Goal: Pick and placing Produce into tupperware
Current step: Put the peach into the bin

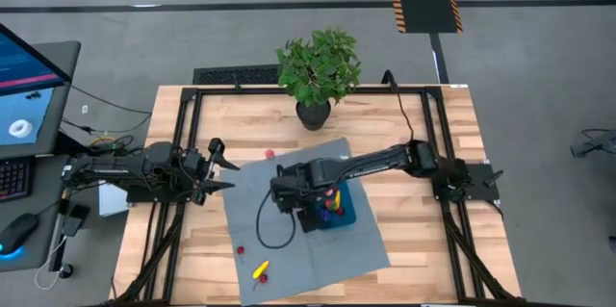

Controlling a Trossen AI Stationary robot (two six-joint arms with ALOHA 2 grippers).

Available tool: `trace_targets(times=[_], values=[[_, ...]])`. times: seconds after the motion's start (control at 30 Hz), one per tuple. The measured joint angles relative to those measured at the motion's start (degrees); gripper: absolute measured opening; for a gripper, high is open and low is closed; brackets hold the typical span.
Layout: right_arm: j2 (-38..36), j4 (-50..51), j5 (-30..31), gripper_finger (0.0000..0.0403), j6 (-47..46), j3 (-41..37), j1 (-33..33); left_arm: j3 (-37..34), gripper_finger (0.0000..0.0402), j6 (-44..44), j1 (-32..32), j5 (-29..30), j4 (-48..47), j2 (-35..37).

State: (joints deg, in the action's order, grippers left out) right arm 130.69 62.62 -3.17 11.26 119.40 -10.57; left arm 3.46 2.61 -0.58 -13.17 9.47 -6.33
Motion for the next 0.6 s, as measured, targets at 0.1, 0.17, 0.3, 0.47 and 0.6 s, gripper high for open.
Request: trace_targets(times=[0.1,0.17,0.3,0.47,0.6], values=[[1.8,0.4,0.1,0.0260,0.8,1.9,-0.8,0.0,0.0210,0.0,0.0,0.0,0.0,0.0],[2.6,0.4,0.1,0.0260,0.9,2.9,-0.9,0.0,0.0210,0.0,0.0,0.0,0.0,0.0],[4.8,2.5,0.2,0.0260,1.2,4.4,-0.1,0.0,0.0210,0.4,0.0,0.0,-0.2,0.0],[5.7,3.7,0.2,0.0260,1.5,5.3,1.2,0.0,0.0210,0.5,0.0,0.0,-0.6,0.0],[5.7,3.6,0.2,0.0260,1.3,5.3,1.5,0.0,0.0210,0.7,0.0,0.0,-0.8,0.0]])
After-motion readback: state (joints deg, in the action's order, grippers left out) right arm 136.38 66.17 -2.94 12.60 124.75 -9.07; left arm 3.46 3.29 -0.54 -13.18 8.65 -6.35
